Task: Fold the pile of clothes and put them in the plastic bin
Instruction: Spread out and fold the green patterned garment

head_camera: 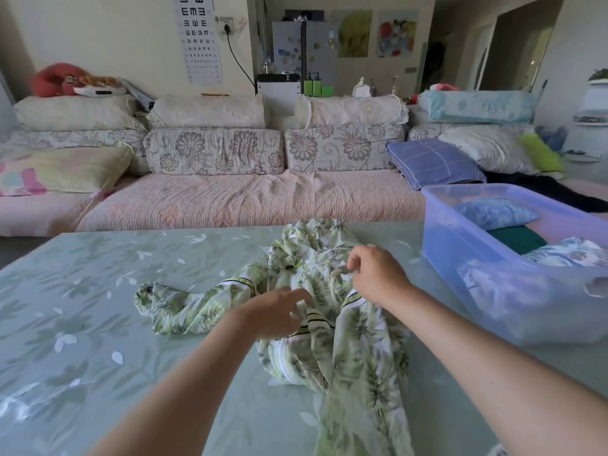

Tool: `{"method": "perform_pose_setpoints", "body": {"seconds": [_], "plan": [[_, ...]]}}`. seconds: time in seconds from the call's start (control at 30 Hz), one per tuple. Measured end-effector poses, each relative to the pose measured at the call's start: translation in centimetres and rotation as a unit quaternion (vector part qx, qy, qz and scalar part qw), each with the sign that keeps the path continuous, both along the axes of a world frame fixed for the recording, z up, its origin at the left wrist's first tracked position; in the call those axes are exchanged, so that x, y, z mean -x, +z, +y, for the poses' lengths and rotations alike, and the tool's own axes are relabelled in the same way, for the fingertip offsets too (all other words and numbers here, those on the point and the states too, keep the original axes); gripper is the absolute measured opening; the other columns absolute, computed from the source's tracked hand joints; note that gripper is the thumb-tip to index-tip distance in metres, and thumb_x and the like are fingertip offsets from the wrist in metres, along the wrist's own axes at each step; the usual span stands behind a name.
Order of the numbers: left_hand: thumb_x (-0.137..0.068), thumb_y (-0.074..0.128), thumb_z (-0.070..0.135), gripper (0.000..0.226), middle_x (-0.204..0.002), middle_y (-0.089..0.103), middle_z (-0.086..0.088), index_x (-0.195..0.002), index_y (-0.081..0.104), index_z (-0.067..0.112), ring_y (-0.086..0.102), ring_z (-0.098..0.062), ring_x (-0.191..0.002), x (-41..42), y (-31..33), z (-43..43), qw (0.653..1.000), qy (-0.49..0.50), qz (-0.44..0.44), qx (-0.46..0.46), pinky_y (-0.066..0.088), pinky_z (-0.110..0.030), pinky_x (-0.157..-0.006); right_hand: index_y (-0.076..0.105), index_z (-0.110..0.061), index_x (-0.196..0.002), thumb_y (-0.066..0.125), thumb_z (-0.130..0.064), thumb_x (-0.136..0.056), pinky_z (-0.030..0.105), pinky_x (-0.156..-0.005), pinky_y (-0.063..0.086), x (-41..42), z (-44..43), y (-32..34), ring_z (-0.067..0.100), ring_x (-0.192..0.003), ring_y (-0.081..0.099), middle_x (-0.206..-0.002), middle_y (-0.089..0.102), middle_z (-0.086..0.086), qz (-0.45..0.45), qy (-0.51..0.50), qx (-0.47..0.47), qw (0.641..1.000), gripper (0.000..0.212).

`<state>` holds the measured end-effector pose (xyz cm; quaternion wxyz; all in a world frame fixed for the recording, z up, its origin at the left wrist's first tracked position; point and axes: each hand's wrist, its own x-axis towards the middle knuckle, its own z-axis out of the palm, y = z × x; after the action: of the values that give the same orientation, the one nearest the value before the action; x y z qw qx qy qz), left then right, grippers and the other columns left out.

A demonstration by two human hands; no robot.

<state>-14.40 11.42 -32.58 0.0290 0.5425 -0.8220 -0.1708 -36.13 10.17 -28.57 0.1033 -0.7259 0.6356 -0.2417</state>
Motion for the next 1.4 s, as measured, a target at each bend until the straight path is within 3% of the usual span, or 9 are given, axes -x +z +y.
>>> {"method": "perform_pose_setpoints", "body": {"seconds": [0.13,0.37,0.5,0.6,0.73,0.97,1.07,1.17,1.4], "plan": [[-0.090,0.058,0.030,0.024,-0.114,0.058,0.001,-0.113,0.053,0.031,0.060,-0.018,-0.095,1.6,-0.8,-0.5,0.999,0.016,-0.050,-0.013,0.054,-0.033,-0.078,0.057,-0.017,-0.082,0.062,-0.076,-0.069,0.031,-0.071,0.043,-0.7,1.7,0.5,0.018,-0.075,0.060,-0.080,0.063,-0.005,0.230,-0.012,-0.226,0.947,0.060],[-0.048,0.079,0.073,0.105,-0.134,0.035,0.006,-0.137,0.029,0.046,0.042,-0.023,-0.121,2.3,-1.2,-0.3,0.986,-0.010,-0.106,-0.130,0.046,-0.049,-0.099,0.066,-0.009,-0.076,0.053,-0.015,-0.076,0.034,-0.056,0.055,0.6,0.2,0.0,0.027,-0.063,0.066,-0.073,0.066,0.002,0.155,-0.011,-0.197,0.968,0.014],[-0.072,0.079,0.036,0.070,-0.128,0.046,0.002,-0.132,0.042,0.036,0.051,-0.022,-0.111,2.4,-1.6,-0.2,0.987,-0.018,-0.134,-0.087,0.052,-0.043,-0.091,0.055,-0.008,-0.114,0.068,-0.057,-0.073,0.031,-0.066,0.056,1.2,1.4,-0.1,0.022,-0.052,0.065,-0.070,0.064,0.003,0.121,-0.004,-0.241,0.963,0.065],[-0.085,0.052,0.001,0.048,-0.114,0.058,0.007,-0.123,0.056,0.030,0.058,-0.017,-0.099,2.6,-1.2,0.2,0.993,-0.024,-0.091,-0.068,0.053,-0.027,-0.076,0.034,-0.015,-0.140,0.086,-0.043,-0.071,0.031,-0.059,0.056,0.3,2.2,-1.2,0.020,-0.062,0.065,-0.103,0.064,0.007,0.137,0.045,-0.299,0.943,0.090],[-0.082,0.036,-0.012,0.058,-0.104,0.063,0.002,-0.111,0.065,0.029,0.060,-0.016,-0.082,1.6,0.3,0.0,0.989,0.009,-0.121,-0.089,0.056,-0.029,-0.066,0.049,-0.023,-0.128,0.055,0.003,-0.087,0.027,-0.048,0.045,1.0,0.7,-1.0,0.019,-0.072,0.057,-0.105,0.055,0.004,0.108,0.056,-0.196,0.973,0.049],[-0.095,0.039,0.004,0.022,-0.081,0.059,-0.008,-0.081,0.057,0.001,0.057,-0.021,-0.073,-1.0,7.0,0.5,0.937,0.111,-0.324,-0.068,0.048,-0.026,-0.065,0.062,-0.019,-0.096,0.046,0.009,-0.079,0.030,-0.057,0.033,5.3,-1.3,0.2,0.033,-0.087,0.060,-0.087,0.061,0.004,-0.053,-0.087,0.134,0.986,0.037],[-0.091,0.046,0.002,0.017,-0.115,0.061,-0.011,-0.100,0.061,0.006,0.063,-0.027,-0.091,-2.3,6.2,-0.8,0.943,0.238,-0.185,0.140,0.057,-0.037,-0.079,0.040,-0.031,-0.147,0.058,-0.002,-0.085,0.031,-0.107,0.036,5.0,-2.6,-0.2,0.032,-0.145,0.031,-0.160,0.023,0.015,-0.119,-0.019,0.056,0.991,0.071],[-0.084,0.046,-0.014,0.049,-0.123,0.050,-0.011,-0.121,0.060,0.014,0.059,-0.022,-0.083,-1.5,4.3,-1.2,0.929,0.273,0.048,0.244,0.058,-0.033,-0.067,0.003,-0.040,-0.157,0.062,-0.004,-0.087,0.053,-0.123,0.011,3.9,-2.4,-1.3,0.030,-0.152,-0.013,-0.163,-0.027,0.004,0.011,-0.003,-0.025,1.000,0.099],[-0.078,0.052,0.000,0.032,-0.099,0.044,0.010,-0.089,0.057,0.030,0.045,-0.012,-0.098,1.1,2.3,-0.4,0.979,0.058,-0.043,0.190,0.038,-0.024,-0.075,0.060,-0.028,-0.115,0.063,-0.018,-0.078,0.035,-0.089,0.049,0.3,0.5,-1.7,0.015,-0.101,0.056,-0.115,0.052,-0.007,0.068,0.251,-0.039,0.965,0.039]]}}
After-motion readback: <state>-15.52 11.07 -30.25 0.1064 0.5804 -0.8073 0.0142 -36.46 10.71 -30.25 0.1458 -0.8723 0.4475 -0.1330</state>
